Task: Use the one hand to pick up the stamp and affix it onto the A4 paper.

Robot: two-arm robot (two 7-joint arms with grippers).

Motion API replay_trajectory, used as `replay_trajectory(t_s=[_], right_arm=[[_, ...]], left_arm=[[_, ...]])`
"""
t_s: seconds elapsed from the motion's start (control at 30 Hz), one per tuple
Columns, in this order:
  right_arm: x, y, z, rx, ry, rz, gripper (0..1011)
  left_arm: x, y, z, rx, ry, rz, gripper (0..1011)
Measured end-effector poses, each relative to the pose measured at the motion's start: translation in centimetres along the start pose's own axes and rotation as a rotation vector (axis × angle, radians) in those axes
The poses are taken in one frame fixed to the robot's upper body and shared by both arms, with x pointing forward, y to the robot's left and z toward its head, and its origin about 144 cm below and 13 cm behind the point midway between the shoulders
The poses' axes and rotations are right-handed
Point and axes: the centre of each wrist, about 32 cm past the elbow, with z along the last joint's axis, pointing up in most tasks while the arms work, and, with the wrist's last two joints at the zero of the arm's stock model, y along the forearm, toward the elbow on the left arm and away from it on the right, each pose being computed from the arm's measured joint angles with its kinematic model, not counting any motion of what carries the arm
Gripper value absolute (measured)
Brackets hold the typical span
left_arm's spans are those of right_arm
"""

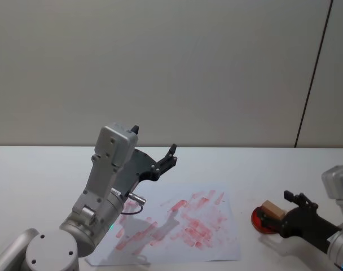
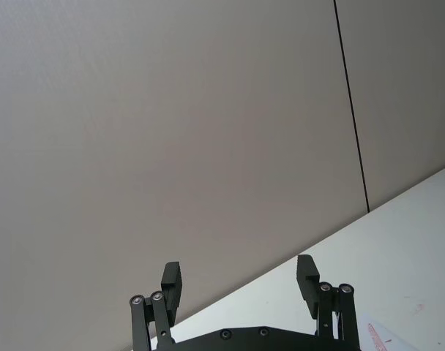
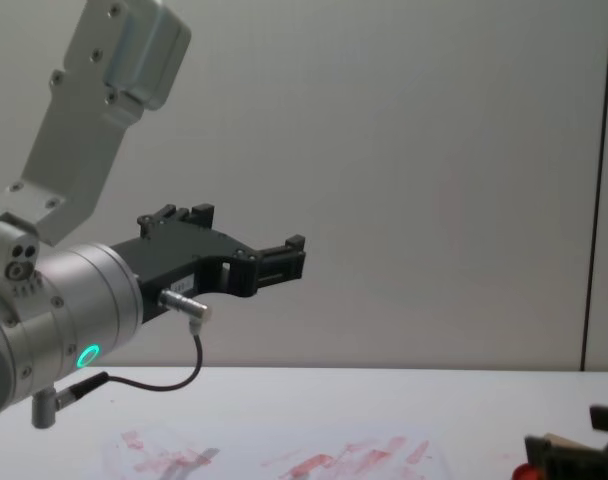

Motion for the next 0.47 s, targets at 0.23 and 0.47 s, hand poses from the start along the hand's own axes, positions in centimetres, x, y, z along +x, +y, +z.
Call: replay_trajectory(t_s=[0.23,0.47], right_arm=[[-0.5,-0.5,1.5,0.072,0.015,0.018,1001],[-0.7,-0.7,2.2,0.106,0.023,0.028,1001]], left_arm=[[0.0,0.0,0.0,0.000,0.000,0.000,1002],[0.0,0.0,0.0,0.000,0.000,0.000,1002]])
